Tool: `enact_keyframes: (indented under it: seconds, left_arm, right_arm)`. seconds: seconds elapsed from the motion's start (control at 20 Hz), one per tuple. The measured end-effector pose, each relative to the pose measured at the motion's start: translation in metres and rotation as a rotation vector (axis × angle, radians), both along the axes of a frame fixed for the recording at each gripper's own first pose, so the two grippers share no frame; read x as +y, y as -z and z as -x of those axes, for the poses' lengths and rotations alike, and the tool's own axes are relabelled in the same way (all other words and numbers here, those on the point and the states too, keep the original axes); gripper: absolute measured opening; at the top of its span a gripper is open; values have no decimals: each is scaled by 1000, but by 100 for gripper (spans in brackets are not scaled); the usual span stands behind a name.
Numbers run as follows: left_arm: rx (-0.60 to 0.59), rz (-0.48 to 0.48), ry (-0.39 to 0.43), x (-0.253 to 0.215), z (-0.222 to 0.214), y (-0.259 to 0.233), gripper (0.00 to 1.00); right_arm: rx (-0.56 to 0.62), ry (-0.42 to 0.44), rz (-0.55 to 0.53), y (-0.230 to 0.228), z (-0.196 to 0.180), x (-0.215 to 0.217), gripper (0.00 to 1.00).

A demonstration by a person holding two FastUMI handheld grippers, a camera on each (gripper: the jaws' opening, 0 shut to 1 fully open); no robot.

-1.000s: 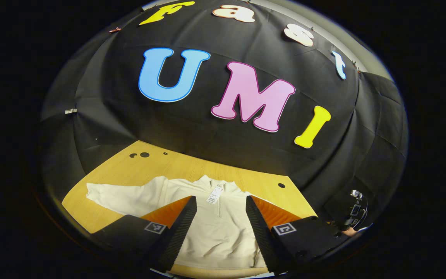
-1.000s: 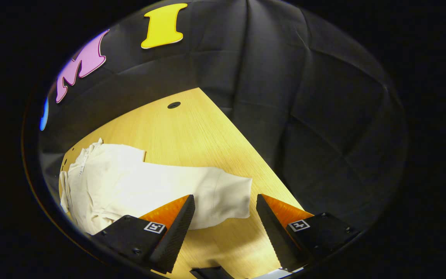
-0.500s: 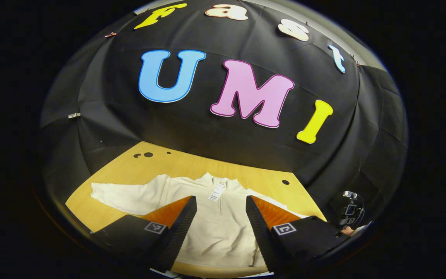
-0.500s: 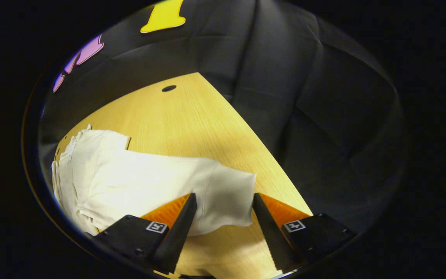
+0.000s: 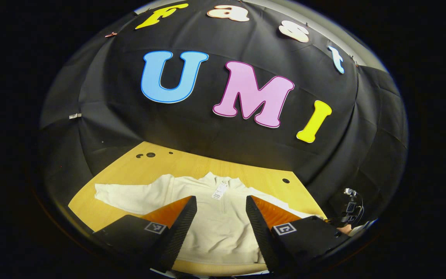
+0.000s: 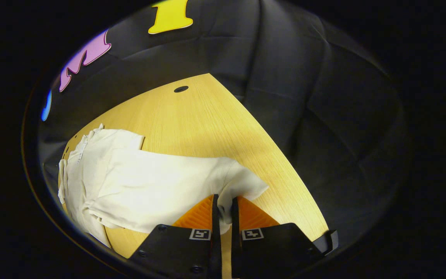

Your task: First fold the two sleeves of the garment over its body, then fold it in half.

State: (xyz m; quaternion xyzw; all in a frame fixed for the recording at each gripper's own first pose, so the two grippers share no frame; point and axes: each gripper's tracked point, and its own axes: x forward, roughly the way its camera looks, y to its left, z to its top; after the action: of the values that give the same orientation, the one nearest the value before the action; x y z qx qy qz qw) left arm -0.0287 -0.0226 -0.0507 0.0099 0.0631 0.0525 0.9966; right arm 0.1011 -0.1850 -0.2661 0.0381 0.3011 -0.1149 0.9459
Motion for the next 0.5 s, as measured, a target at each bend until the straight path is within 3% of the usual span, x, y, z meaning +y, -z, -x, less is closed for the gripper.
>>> enact_keyframes:
  seconds: [0.1, 0.3, 0.5]
  left_arm:
    - [14, -1, 21, 10, 4, 0, 85]
    - [26, 20, 67, 28, 5, -1, 85]
    - [31, 46, 102, 40, 2, -5, 84]
  right_arm:
    - [-9, 2, 30, -9, 12, 4, 14]
    - [-58, 72, -6, -27, 38, 20, 13]
    - [-136, 78, -26, -58, 57, 54, 13]
